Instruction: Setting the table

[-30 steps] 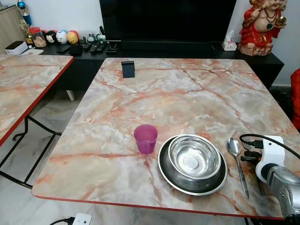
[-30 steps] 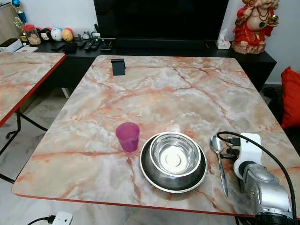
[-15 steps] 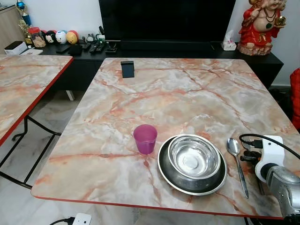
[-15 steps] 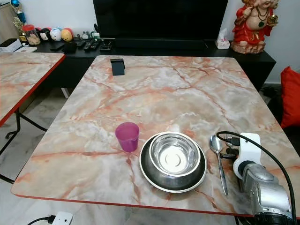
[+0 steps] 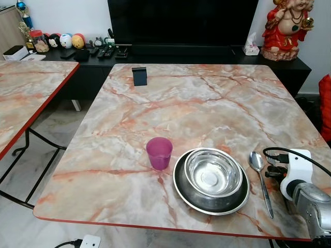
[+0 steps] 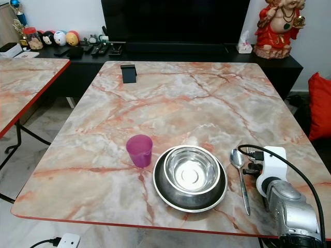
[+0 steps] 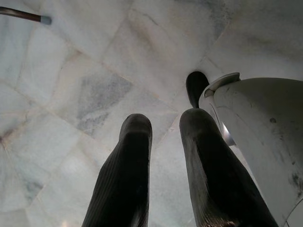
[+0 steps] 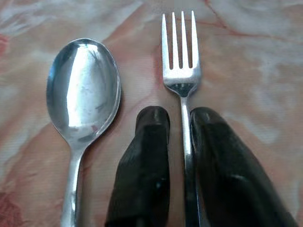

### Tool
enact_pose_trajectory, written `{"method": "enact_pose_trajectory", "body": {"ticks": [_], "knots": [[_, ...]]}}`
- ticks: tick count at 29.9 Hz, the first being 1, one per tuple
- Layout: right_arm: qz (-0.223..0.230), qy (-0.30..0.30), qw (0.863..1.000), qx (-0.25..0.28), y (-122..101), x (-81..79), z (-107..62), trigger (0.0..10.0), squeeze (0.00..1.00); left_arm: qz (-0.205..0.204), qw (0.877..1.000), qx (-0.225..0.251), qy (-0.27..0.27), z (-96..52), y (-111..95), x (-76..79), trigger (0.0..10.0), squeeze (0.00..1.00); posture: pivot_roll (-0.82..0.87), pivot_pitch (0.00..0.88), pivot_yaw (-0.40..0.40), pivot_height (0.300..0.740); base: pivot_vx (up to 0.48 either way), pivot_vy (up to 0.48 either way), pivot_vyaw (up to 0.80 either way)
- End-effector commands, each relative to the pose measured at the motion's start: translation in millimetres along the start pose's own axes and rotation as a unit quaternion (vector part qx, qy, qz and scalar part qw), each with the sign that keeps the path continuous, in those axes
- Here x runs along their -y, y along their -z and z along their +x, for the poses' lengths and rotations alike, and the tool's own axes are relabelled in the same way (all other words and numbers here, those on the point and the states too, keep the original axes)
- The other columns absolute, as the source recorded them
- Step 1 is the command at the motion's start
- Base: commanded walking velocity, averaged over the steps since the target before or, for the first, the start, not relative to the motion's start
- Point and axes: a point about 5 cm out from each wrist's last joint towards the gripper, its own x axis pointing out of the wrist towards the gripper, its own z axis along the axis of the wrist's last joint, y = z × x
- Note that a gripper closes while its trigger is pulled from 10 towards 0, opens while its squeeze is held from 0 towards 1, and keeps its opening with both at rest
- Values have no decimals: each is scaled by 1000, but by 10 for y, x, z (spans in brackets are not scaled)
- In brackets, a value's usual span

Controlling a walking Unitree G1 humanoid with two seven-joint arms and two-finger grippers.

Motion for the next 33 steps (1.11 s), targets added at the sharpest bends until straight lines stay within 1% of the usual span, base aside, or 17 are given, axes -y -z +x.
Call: {"method": "enact_pose_trajectory", "body": {"ticks": [1,2,3,9,11,14,18,20,21,22,25,26,30,33], "knots": [[-4,-16,1000,-4,9,-91,15,10000,290,4,1000,-4,-1,-6,19,-43,10000,0,-19,0,28,727,0,0,0],[-5,-16,1000,-4,9,-92,15,10000,290,5,1000,-4,-1,-6,18,-43,10000,0,-19,0,28,727,0,0,0],[-5,-15,1000,-3,7,-93,14,10000,0,5,1000,-4,-1,-7,19,-45,10000,0,-19,0,29,727,0,0,0],[-7,-14,1000,1,-1,-94,12,10000,0,6,1000,-4,0,-7,19,-47,10000,0,-19,0,30,727,0,0,0],[-10,-9,1000,11,-26,-87,11,10000,0,6,1000,-4,0,-7,19,-47,10000,0,-19,0,30,727,0,0,0],[-1,-2,998,62,-180,-76,-7,10000,0,6,1000,-4,0,-7,18,-47,10000,0,-19,0,31,727,0,0,0],[1,7,995,97,-281,-60,-30,10000,0,6,1000,-4,0,-7,18,-47,10000,0,-19,0,31,727,0,0,0],[15,8,992,126,-365,-67,-53,10000,0,6,1000,-4,1,-6,14,-46,10000,0,-21,0,33,727,0,0,0],[19,9,992,126,-365,-68,-56,10000,0,5,1000,-4,1,-6,15,-46,10000,0,-21,0,33,727,0,0,0],[15,12,993,116,-347,-70,-59,10000,0,5,1000,-4,1,-6,14,-45,10000,0,-23,0,36,727,0,0,0],[12,13,994,108,-321,-73,-60,10000,0,5,1000,-4,2,-6,15,-44,10000,0,-21,0,36,727,0,0,0],[12,14,996,92,-258,-72,-59,10000,0,5,1000,-4,3,-6,15,-44,10000,0,-25,0,38,727,0,0,0],[10,14,996,82,-208,-71,-56,10000,0,6,1000,-4,4,-6,15,-43,10000,0,-25,0,38,727,0,0,0],[6,15,998,60,-111,-70,-46,10000,0,7,1000,-5,5,-6,15,-42,10000,0,-25,0,38,727,0,0,0]]}}
